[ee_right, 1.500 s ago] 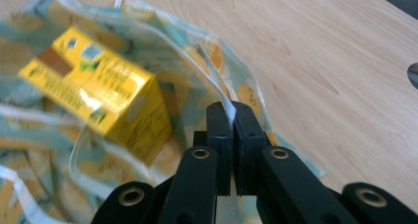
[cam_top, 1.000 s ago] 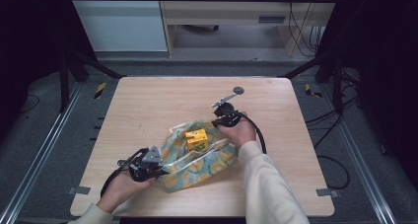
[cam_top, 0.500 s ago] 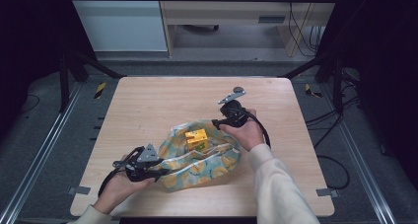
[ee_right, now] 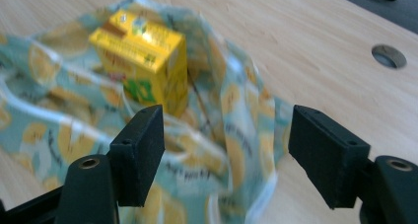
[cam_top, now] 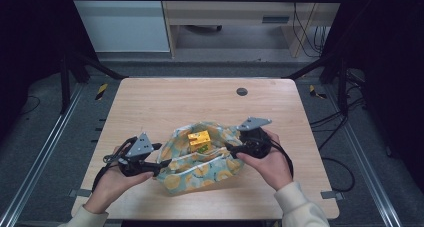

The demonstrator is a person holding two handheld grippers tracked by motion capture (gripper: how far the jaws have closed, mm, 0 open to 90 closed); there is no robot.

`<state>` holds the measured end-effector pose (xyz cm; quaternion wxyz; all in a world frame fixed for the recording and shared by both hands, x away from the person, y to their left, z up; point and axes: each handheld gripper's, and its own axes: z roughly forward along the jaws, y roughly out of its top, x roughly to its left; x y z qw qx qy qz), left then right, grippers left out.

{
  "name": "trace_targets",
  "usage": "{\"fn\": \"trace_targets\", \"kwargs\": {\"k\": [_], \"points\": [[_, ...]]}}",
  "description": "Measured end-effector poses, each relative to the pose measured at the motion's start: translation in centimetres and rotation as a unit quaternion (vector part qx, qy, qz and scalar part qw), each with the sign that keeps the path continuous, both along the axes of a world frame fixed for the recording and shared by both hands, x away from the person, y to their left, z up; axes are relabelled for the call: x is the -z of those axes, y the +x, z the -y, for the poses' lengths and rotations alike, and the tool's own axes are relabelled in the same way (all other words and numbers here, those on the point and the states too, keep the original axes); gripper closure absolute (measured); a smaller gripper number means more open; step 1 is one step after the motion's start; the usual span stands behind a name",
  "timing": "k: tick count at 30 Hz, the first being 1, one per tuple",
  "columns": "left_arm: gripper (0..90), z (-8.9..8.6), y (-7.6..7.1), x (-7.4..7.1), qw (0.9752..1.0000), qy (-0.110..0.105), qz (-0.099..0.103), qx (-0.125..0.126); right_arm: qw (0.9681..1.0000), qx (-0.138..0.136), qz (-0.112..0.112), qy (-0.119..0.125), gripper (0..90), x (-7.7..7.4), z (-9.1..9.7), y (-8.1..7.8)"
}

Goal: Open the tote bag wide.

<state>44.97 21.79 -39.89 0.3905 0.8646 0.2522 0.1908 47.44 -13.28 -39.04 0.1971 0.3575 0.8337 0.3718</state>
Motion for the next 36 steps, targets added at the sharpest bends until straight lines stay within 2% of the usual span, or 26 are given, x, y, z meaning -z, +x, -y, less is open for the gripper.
{"fn": "trace_targets", "kwargs": {"k": [3,5,7,9,11,13,15,16,19,21,23,25,29,31,34,36], "points": [[36.7,0.3,1.4,-0.2,0.9999,0.009,0.003,-0.012,0.9998,0.012,-0.009,0.011,28.4,1.4,0.8,-1.2],[36.9,0.7,2.7,0.1,0.9995,0.024,0.007,-0.02,0.9995,0.02,-0.021,0.014,26.2,2.6,1.0,-1.5],[36.9,1.2,3.8,0.4,0.9992,0.028,0.01,-0.027,0.999,0.027,-0.03,0.019,24.6,3.6,1.0,-1.5],[36.9,1.7,5.3,1.0,0.999,0.032,0.006,-0.03,0.9976,0.041,-0.046,0.032,22.9,4.8,0.9,-1.6],[37.0,2.1,6.6,1.7,0.9984,0.042,-0.003,-0.036,0.9967,0.049,-0.056,0.032,23.6,5.6,0.8,-1.7],[38.7,2.4,7.8,2.5,0.9976,0.054,-0.018,-0.039,0.9965,0.046,-0.062,0.031,30.9,6.1,0.8,-1.7],[41.5,2.7,8.6,3.0,0.9973,0.056,-0.031,-0.037,0.9968,0.04,-0.065,0.024,47.7,6.3,0.8,-1.8],[46.4,2.8,9.0,3.2,0.9969,0.059,-0.04,-0.033,0.997,0.034,-0.066,0.023,56.0,6.3,0.8,-1.8],[61.9,3.3,9.5,3.6,0.9958,0.067,-0.054,-0.03,0.9973,0.018,-0.07,0.016,71.6,6.4,0.8,-1.7],[72.6,3.4,9.8,3.8,0.9951,0.066,-0.067,-0.033,0.9971,0.008,-0.075,0.012,79.8,6.3,0.9,-1.6],[80.9,3.5,9.9,3.8,0.9945,0.07,-0.07,-0.037,0.9972,-0.001,-0.075,0.008,84.1,6.4,1.0,-1.4],[85.8,3.5,9.9,3.6,0.995,0.065,-0.062,-0.044,0.9974,-0.007,-0.072,0.003,86.2,6.4,1.1,-1.3],[88.6,3.3,9.8,2.8,0.9959,0.059,-0.035,-0.059,0.9993,-0.004,-0.037,-0.002,87.4,5.1,2.0,-1.3],[89.0,3.4,9.8,3.2,0.9946,0.076,-0.022,-0.067,0.9996,-0.001,-0.027,-0.01,87.9,4.9,2.4,-1.3],[89.2,3.2,10.1,4.5,0.9942,0.075,-0.028,-0.071,0.9989,-0.004,-0.035,-0.032,88.4,5.9,2.8,-1.5],[89.2,2.9,10.1,5.2,0.9945,0.066,-0.032,-0.074,0.9986,-0.007,-0.042,-0.031,88.5,6.8,3.0,-1.5]]}}
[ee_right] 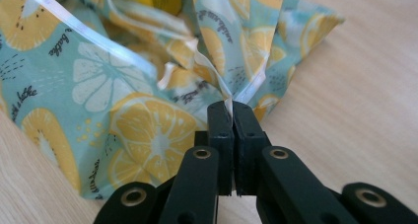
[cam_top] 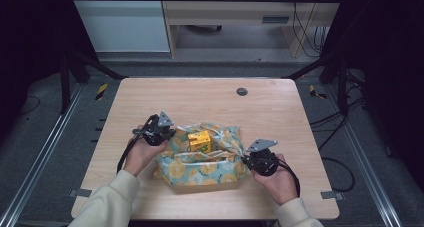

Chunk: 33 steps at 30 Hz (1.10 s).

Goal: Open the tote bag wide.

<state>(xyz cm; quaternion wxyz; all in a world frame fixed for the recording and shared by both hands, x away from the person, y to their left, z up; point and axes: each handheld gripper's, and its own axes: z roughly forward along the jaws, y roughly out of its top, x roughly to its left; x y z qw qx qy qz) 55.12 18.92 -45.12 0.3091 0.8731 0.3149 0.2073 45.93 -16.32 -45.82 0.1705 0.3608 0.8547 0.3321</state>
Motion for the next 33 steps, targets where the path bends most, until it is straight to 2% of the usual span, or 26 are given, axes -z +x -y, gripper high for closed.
{"fn": "trace_targets", "kwargs": {"k": [4,9,12,17,20,26,33], "points": [[89.2,-0.3,0.0,0.6,0.9999,-0.009,0.005,-0.002,1.0,-0.004,-0.007,0.001,88.7,1.2,0.2,0.1],[89.2,-0.2,-0.1,1.8,0.9999,0.003,0.016,-0.004,0.9999,-0.005,-0.013,-0.007,88.9,1.8,0.1,0.5],[89.3,-0.3,-0.1,2.5,0.9998,0.012,0.014,-0.003,0.9998,-0.005,-0.015,-0.013,88.9,2.1,0.0,0.7],[89.5,-0.6,0.0,3.3,0.9999,0.004,0.007,-0.007,0.9998,-0.001,-0.015,-0.016,89.0,2.4,0.0,1.2],[89.7,-0.7,-0.1,3.6,0.9999,0.007,0.005,-0.005,0.9996,0.002,-0.02,-0.02,89.2,2.6,0.0,1.4],[89.7,-0.4,-0.2,3.7,0.9996,0.025,0.007,-0.007,0.9995,0.009,-0.014,-0.028,89.3,2.7,0.0,1.8],[89.8,-0.3,-0.3,3.9,0.9993,0.036,0.012,-0.009,0.9993,0.014,-0.011,-0.034,89.3,2.8,0.0,2.0]]}}
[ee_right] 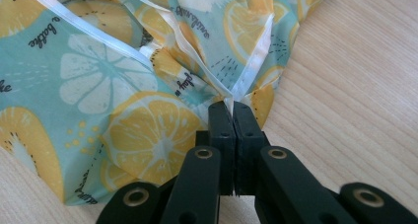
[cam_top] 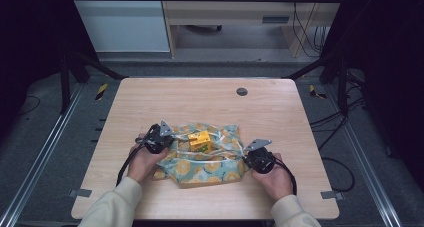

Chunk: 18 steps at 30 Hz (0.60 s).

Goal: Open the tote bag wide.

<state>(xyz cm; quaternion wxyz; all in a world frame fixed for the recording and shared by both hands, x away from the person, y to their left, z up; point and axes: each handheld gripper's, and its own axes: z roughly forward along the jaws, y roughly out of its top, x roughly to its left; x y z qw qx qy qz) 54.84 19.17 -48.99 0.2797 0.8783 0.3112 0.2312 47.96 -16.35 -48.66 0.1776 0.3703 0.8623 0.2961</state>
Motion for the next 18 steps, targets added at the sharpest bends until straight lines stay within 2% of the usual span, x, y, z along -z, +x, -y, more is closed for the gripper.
{"fn": "trace_targets", "kwargs": {"k": [3,5,6,8,10,11,13,15,17,18], "points": [[89.2,0.0,-0.1,0.0,1.0,-0.002,-0.003,-0.002,1.0,0.003,-0.001,0.003,88.9,0.0,0.1,0.0],[83.4,-0.2,-0.2,-0.4,0.9999,-0.003,0.002,-0.012,1.0,0.003,0.005,0.008,85.2,-0.1,0.2,-0.1],[77.2,-0.3,-0.3,-0.7,0.9998,-0.006,0.009,-0.016,0.9999,0.003,0.009,0.01,79.5,-0.2,0.3,-0.2],[63.3,-0.7,-0.7,-1.8,0.9993,-0.018,0.027,-0.02,0.9994,0.016,0.015,0.025,61.3,-0.6,0.6,-0.4],[51.4,-1.3,-1.1,-3.0,0.9978,-0.04,0.047,-0.027,0.9979,0.032,0.034,0.045,48.4,-1.6,1.1,-0.8],[48.5,-1.6,-1.3,-3.7,0.9967,-0.057,0.051,-0.028,0.997,0.039,0.043,0.051,43.2,-2.0,1.3,-1.0],[42.8,-2.1,-1.6,-4.9,0.994,-0.09,0.057,-0.025,0.9937,0.058,0.06,0.075,31.7,-3.0,1.8,-1.3],[37.5,-2.7,-2.1,-6.1,0.991,-0.116,0.061,-0.023,0.9874,0.076,0.09,0.106,24.6,-4.2,2.6,-1.6],[34.1,-3.4,-2.5,-7.1,0.9885,-0.132,0.069,-0.028,0.9818,0.097,0.107,0.123,21.0,-5.0,3.5,-1.8],[32.6,-3.7,-2.7,-7.3,0.9884,-0.132,0.071,-0.03,0.9788,0.11,0.119,0.126,19.9,-5.1,3.9,-1.9]]}}
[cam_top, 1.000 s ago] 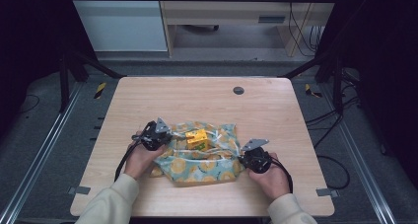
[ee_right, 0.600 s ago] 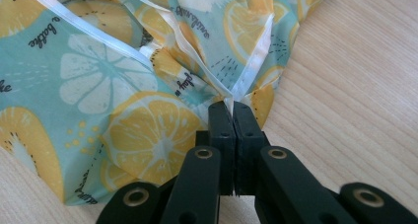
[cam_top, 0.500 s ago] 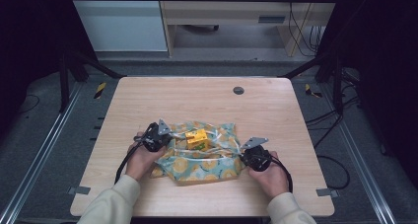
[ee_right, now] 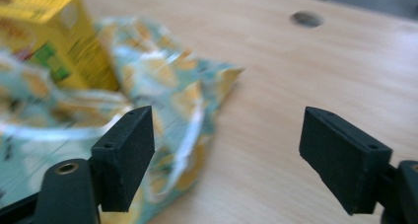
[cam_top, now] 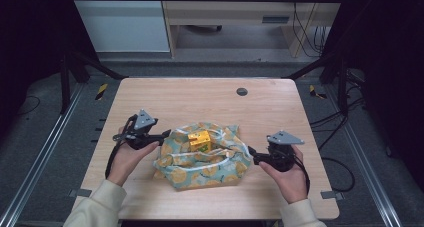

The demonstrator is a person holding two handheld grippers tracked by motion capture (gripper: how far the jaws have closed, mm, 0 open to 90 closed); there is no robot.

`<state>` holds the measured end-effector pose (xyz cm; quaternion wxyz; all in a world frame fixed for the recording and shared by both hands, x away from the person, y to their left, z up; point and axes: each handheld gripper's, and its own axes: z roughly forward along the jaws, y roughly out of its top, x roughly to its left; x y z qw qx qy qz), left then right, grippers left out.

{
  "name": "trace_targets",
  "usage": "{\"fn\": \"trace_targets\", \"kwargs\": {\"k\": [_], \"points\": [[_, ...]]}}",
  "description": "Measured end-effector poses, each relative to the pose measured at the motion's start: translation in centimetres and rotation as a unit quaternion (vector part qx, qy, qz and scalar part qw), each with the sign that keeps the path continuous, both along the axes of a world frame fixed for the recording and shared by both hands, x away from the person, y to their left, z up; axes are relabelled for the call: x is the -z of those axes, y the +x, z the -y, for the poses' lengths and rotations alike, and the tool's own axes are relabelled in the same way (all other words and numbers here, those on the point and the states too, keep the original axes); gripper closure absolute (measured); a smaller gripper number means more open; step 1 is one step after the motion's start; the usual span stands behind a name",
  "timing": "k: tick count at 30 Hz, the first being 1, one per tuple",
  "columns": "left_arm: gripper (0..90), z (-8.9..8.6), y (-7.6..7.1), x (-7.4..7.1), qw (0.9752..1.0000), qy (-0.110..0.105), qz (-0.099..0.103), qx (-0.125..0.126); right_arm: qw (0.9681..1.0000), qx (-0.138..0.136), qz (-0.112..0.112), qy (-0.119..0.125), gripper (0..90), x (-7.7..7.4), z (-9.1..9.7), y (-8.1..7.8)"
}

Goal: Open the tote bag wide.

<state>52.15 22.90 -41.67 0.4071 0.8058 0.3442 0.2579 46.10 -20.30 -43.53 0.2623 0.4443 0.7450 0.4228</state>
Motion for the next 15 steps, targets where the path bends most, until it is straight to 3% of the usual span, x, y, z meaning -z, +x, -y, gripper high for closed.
{"fn": "trace_targets", "kwargs": {"k": [2,6,12,15], "points": [[30.3,-1.2,-0.4,-0.3,0.9999,0.007,-0.007,-0.013,0.9996,0.029,-0.001,0.0,16.3,0.1,1.1,0.1],[23.1,-3.6,-1.0,0.7,0.9981,0.025,-0.039,-0.04,0.9956,0.086,-0.038,-0.009,12.0,1.6,3.2,0.7],[14.1,-6.7,-3.3,4.3,0.9927,0.055,-0.076,-0.075,0.9883,0.12,-0.092,-0.02,9.0,4.1,5.3,0.6],[9.7,-7.1,-3.7,5.3,0.9896,0.081,-0.095,-0.07,0.9851,0.124,-0.116,-0.024,9.6,4.9,5.6,0.6]]}}
